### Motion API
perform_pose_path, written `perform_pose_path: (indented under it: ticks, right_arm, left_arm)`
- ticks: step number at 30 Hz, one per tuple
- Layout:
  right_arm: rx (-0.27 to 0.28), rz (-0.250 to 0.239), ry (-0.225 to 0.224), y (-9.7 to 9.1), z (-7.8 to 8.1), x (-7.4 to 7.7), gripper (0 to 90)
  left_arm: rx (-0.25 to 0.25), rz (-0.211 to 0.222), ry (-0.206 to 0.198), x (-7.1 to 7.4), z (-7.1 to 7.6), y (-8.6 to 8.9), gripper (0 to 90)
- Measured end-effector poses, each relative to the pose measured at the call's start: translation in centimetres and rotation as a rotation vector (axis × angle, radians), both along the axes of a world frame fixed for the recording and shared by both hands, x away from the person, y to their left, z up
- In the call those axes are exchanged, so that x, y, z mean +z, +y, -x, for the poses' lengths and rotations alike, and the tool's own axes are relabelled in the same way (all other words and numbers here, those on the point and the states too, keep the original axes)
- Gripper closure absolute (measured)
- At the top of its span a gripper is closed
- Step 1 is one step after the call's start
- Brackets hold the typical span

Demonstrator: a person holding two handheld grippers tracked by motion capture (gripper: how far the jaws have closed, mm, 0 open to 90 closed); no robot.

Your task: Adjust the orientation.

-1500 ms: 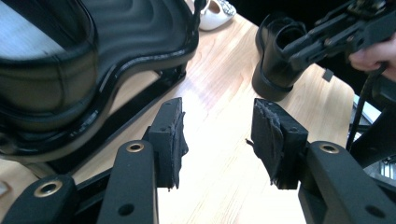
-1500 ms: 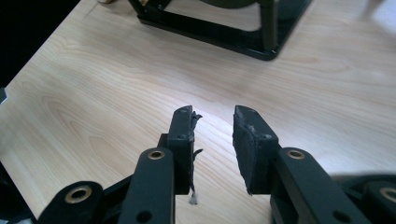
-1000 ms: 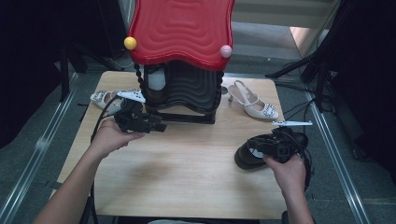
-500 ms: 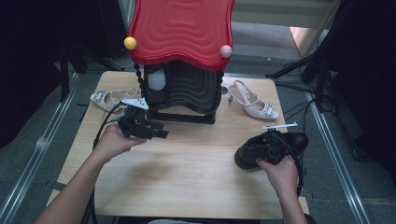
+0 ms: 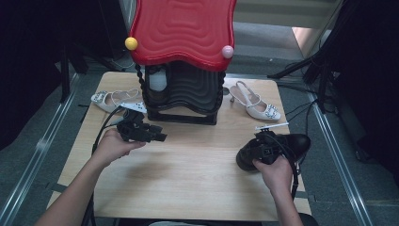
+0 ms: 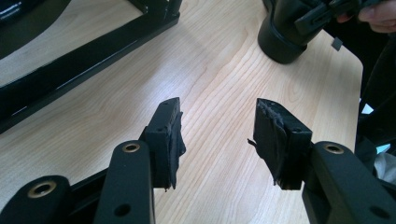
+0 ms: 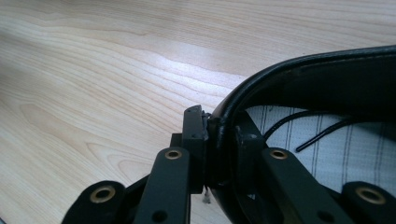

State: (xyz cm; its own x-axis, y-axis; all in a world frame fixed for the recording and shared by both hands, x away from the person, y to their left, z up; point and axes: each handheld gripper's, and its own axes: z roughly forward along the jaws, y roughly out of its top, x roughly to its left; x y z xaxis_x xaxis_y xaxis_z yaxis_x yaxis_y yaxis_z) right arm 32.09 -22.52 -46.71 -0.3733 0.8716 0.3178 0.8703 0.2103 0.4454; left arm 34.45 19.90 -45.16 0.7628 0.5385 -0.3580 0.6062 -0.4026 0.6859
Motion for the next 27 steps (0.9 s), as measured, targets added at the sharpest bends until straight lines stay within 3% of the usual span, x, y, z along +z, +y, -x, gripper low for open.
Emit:
perform_pose_path:
  ticks: [3, 12, 20, 27]
  right_arm:
    - [-0.012, 0.016, -0.007, 0.0, 0.1, 0.6, 81.9]
    - [-0.008, -0.029, 0.018, -0.2, 0.5, 1.0, 83.1]
    - [0.052, -0.042, 0.019, 3.1, 1.3, 1.1, 83.2]
    - [0.124, -0.023, 0.018, 6.3, 2.3, 0.5, 83.1]
  left_arm:
    - [-0.004, -0.009, 0.009, -0.3, 0.0, 0.0, 52.4]
    - [-0.01, -0.012, 0.016, -0.5, -0.1, -0.3, 53.0]
    - [-0.012, -0.009, 0.022, -0.6, -0.2, -0.2, 53.6]
    - [-0.013, -0.012, 0.023, -0.6, -0.2, -0.3, 54.3]
